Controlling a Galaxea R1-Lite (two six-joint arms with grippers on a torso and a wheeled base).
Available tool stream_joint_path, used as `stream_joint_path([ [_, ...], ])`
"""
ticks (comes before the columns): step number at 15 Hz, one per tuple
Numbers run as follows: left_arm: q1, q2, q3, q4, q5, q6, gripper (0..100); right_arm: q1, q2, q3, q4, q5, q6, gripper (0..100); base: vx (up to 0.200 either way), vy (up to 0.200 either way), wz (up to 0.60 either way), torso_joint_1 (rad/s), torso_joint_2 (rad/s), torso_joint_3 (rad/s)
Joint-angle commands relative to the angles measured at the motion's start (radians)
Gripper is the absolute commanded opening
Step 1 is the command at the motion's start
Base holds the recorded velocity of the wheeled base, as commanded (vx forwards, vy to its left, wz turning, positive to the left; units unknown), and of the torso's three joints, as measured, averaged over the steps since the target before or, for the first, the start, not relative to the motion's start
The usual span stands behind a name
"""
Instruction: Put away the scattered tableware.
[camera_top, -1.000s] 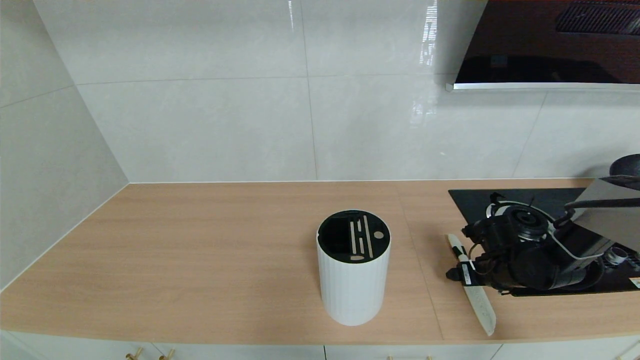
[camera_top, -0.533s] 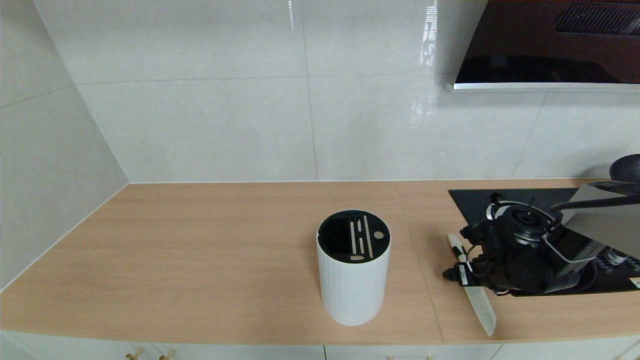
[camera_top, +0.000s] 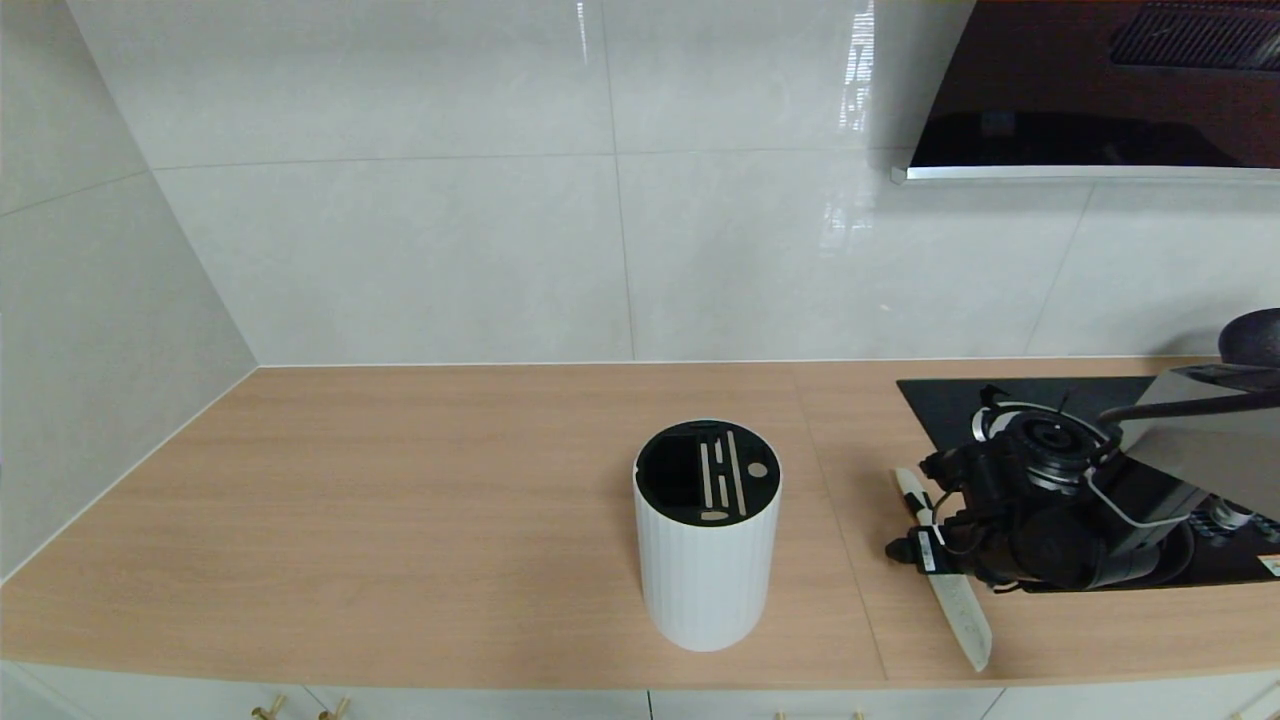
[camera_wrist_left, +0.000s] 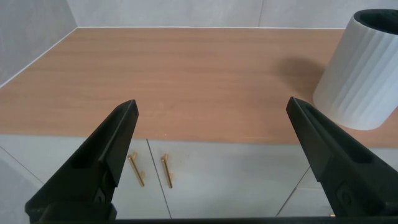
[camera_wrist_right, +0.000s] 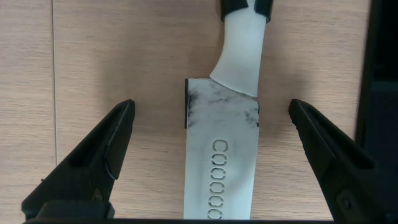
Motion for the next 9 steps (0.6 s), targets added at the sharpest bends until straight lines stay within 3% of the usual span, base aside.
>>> stream_joint_path([
  [1,0.001,0.001,0.0,0.0,0.0,-0.001,100,0.0,0.002,0.0,0.002,-0.001,0.0,100,0.0,0.0,0.0,0.0,0.0,0.0],
  [2,0.001,0.001,0.0,0.0,0.0,-0.001,100,0.0,0.003,0.0,0.002,-0.001,0.0,100,0.0,0.0,0.0,0.0,0.0,0.0],
  [3,0.001,0.001,0.0,0.0,0.0,-0.001,100,0.0,0.003,0.0,0.002,-0.001,0.0,0,0.0,0.0,0.0,0.0,0.0,0.0],
  [9,0.001,0.001,0.0,0.0,0.0,-0.001,100,0.0,0.025,0.003,0.002,-0.019,-0.006,0,0.0,0.0,0.0,0.0,0.0,0.0],
])
